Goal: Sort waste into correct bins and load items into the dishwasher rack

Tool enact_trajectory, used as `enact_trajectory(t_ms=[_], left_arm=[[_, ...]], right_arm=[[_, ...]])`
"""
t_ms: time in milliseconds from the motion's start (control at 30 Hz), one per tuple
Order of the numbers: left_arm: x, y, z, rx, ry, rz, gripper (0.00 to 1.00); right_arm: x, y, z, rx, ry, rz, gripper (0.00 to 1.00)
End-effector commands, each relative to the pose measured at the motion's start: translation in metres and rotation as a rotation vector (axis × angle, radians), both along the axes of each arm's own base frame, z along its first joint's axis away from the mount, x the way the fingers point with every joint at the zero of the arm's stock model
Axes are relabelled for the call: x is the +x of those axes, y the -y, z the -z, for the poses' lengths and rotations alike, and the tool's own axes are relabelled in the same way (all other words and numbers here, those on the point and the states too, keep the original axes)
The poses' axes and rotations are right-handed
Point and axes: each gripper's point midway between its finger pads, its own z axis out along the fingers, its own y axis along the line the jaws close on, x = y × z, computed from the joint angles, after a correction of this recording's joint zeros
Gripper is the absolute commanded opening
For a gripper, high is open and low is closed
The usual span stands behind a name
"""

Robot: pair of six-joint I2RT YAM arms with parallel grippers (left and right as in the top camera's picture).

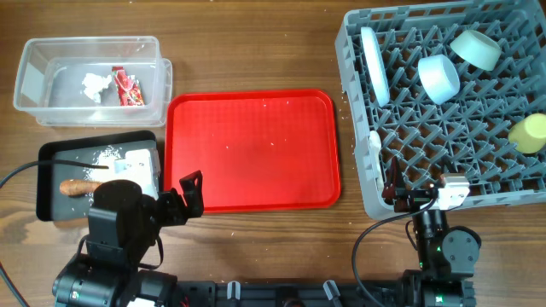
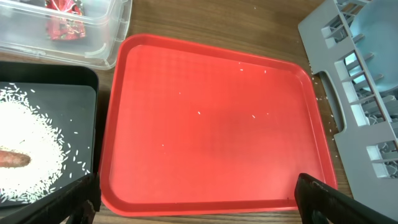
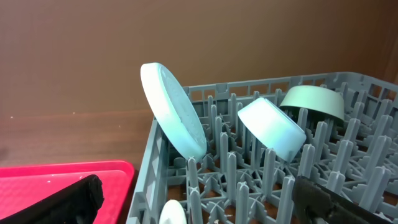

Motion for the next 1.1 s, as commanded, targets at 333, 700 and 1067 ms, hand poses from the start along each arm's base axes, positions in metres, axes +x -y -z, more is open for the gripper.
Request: enact_trajectory(t_ms=[333, 700, 1067], left_arm=[[-0.007, -0.031, 0.035, 0.012, 0.062, -0.134, 1.00], [0.039, -0.034, 0.051, 0.001, 0.636, -0.141, 1.00], [0.039, -0.034, 0.054, 0.040, 0.631, -0.124, 1.00]], right_arm=[[0.000, -0.002, -0.002, -0.020, 0.013, -0.011, 1.00], [0.000, -0.002, -0.002, -0.020, 0.013, -0.011, 1.00], [0.000, -0.002, -0.002, -0.020, 0.013, -0.011, 1.00]])
